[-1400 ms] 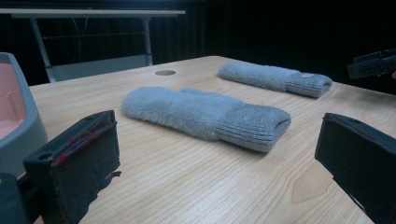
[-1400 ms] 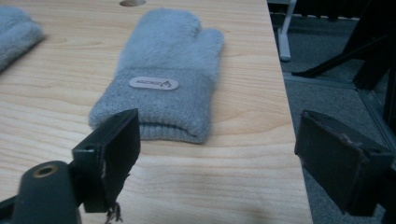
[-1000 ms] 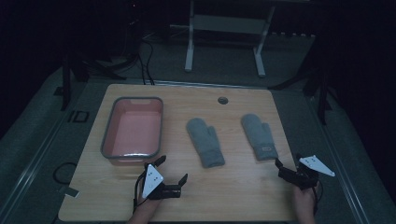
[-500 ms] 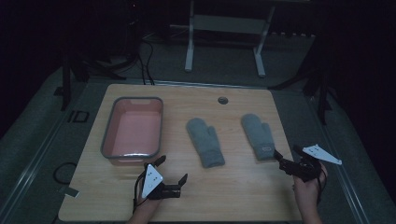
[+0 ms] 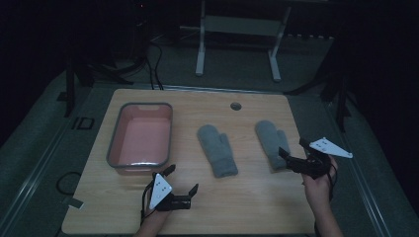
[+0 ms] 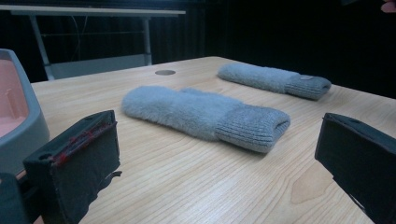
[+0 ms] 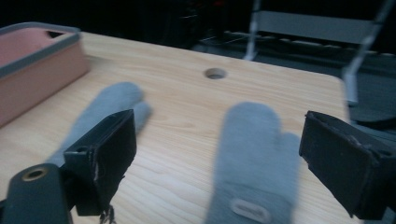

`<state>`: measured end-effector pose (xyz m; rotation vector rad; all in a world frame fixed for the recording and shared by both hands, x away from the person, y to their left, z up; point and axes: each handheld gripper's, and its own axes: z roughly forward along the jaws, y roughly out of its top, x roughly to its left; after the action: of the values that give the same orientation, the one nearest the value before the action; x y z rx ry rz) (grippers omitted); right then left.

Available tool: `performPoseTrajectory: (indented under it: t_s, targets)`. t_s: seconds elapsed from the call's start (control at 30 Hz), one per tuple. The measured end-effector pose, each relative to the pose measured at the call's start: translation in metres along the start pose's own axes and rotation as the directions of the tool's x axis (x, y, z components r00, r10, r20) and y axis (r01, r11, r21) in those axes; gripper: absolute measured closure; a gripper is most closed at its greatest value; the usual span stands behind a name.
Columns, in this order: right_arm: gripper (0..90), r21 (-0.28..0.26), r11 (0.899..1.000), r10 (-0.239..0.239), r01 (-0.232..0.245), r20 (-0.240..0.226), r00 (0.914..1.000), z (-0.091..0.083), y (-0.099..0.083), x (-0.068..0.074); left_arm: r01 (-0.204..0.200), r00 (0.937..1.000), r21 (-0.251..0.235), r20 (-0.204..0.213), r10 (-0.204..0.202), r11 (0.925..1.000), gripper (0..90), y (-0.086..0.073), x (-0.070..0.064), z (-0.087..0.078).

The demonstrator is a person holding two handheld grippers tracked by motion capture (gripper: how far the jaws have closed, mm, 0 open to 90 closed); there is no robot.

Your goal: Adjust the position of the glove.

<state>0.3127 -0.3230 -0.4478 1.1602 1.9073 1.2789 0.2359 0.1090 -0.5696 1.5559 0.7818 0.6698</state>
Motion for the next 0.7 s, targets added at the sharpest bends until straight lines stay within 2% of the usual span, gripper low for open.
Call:
performPoseTrajectory:
  t_s: [0.07,0.17,0.33,0.37,0.5,0.63,0.67,0.7]
  targets:
    - [10.9,0.027,1.0,-0.012,0.013,-0.033,0.9994,0.007,0.004,0.004,0.001,1.0,0.001,0.0,-0.001,1.0,0.1,0.0,0.0,0.0]
    - [10.9,0.034,0.999,-0.024,0.026,-0.071,0.9972,0.015,0.009,0.011,0.0,1.0,0.001,0.004,0.0,1.0,0.2,0.0,0.0,0.0]
    - [10.9,0.053,0.997,-0.042,0.048,-0.106,0.9935,0.028,0.017,0.019,-0.003,1.0,0.003,0.004,0.003,1.0,0.1,0.0,0.0,0.0]
    - [10.8,0.063,0.997,-0.046,0.054,-0.127,0.9909,0.035,0.021,0.023,-0.005,1.0,0.003,0.004,0.005,1.0,0.2,0.0,0.0,0.0]
    - [10.9,0.072,0.995,-0.065,0.075,-0.132,0.9891,0.05,0.028,0.032,-0.005,1.0,0.003,0.007,0.005,1.0,0.1,0.0,-0.001,0.0]
    - [10.9,0.093,0.992,-0.063,0.081,-0.187,0.9804,0.067,0.033,0.041,-0.001,1.0,0.004,0.009,0.0,1.0,0.2,0.0,0.0,0.0]
    - [10.9,0.093,0.992,-0.063,0.081,-0.187,0.9804,0.067,0.033,0.041,-0.001,1.0,0.004,0.009,0.0,1.0,0.1,0.0,0.0,0.0]
    - [10.3,0.093,0.988,-0.101,0.122,-0.202,0.9741,0.076,0.035,0.05,0.002,1.0,0.004,0.008,-0.002,1.0,0.1,0.0,0.0,0.0]
